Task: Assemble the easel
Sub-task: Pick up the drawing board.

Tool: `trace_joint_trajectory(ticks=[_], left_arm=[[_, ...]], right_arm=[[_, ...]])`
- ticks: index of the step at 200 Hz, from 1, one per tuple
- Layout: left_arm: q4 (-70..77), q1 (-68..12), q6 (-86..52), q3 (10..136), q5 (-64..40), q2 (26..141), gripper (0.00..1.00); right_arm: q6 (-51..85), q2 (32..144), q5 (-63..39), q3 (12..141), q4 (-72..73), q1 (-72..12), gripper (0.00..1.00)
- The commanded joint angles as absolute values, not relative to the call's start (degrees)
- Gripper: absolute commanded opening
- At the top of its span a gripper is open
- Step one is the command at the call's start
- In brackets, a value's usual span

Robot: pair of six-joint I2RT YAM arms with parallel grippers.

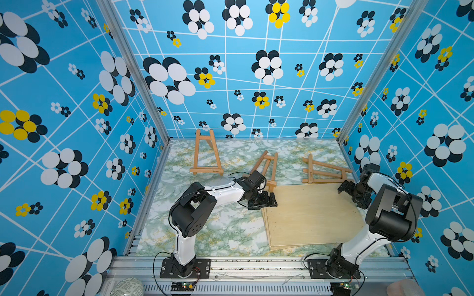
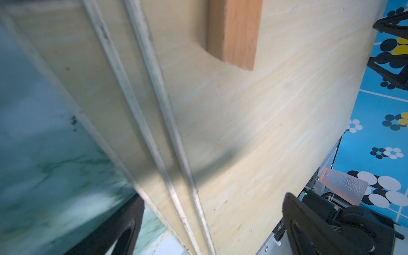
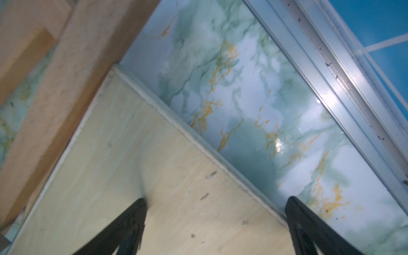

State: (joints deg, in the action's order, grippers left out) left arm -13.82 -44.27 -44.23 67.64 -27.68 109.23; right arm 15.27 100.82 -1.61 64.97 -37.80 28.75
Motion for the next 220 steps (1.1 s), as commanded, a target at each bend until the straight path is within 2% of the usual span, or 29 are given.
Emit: trace_joint_trajectory(ticks=[1, 50, 141, 193, 220], left_arm=[[-11.50, -44.38, -43.69, 68.62, -28.13, 111.57, 0.99], [-11.56, -43.52, -42.73, 67.02, -28.26, 110.49, 0.99], [-12.84, -41.39, -40.42, 62.39, -27.77, 106.31, 1.00], [-10.98, -38.24, -40.11, 57.75, -29.41, 104.10, 0.98], [-11.75, -37.49, -39.39, 58.36, -30.48, 104.33, 0.92]], right_arm=[[18.00, 101.42, -13.09, 60.47, -37.64, 28.12, 0.99], [19.29, 94.34, -16.43, 53.45, -37.29, 27.32, 0.99], [21.83, 88.04, -21.14, 49.78, -39.04, 21.16, 1.00], [22.93, 86.36, -25.98, 45.66, -38.25, 19.74, 0.99], [23.78, 84.08, -27.17, 43.25, -37.86, 18.91, 0.99]])
